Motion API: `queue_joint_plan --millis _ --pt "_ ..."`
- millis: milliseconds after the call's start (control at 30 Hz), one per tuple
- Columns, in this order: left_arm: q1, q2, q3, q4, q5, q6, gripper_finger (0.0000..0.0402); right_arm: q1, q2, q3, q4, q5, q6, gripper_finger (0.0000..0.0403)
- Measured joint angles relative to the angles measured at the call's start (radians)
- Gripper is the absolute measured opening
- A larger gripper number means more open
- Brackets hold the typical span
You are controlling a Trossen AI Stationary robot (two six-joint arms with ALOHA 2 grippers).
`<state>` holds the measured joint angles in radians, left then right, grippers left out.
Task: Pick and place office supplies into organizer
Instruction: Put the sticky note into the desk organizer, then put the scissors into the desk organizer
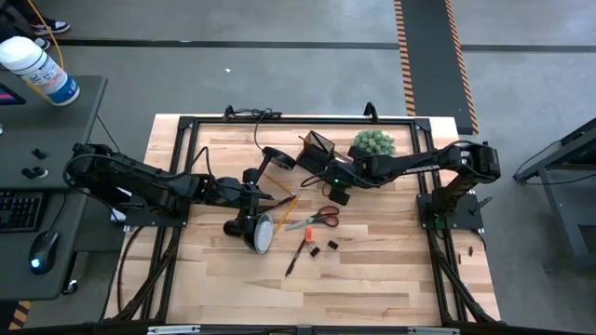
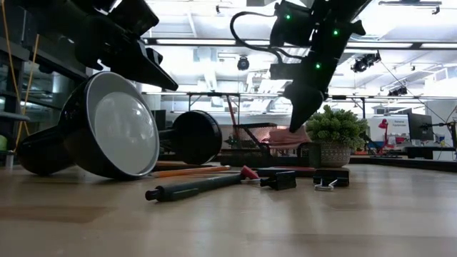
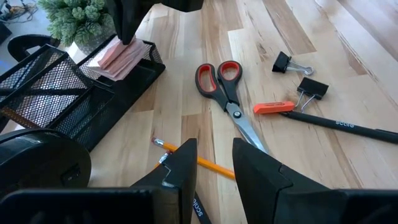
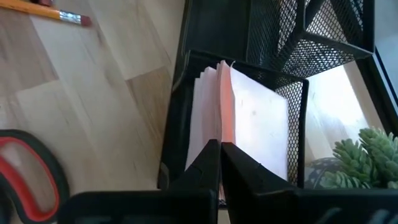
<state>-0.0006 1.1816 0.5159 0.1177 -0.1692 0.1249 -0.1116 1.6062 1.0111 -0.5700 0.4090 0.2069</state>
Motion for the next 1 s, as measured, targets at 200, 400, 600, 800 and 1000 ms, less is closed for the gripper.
queue_joint_plan --millis 200,400,600,800,1000 --pt "0.0 0.0 0.0 0.0 0.0 0.0 0.0092 0.0 0.0 0.0 0.0 -0.018 0.024 0.0" --pt "0.0 0.0 0.0 0.0 0.0 0.0 0.0092 0.0 0.0 0.0 0.0 -0.043 0.024 0.0012" --pt "0.0 0.0 0.0 0.0 0.0 0.0 0.0092 0.0 0.0 0.0 0.002 -0.034 0.028 0.0062" --pt "0.0 0.0 0.0 0.0 0.0 0.0 0.0092 0.0 0.0 0.0 0.013 -0.022 0.03 0.0102" --pt "0.0 0.0 0.0 0.0 0.0 0.0 0.0092 0.004 0.0 0.0 0.07 -0.05 0.015 0.0114"
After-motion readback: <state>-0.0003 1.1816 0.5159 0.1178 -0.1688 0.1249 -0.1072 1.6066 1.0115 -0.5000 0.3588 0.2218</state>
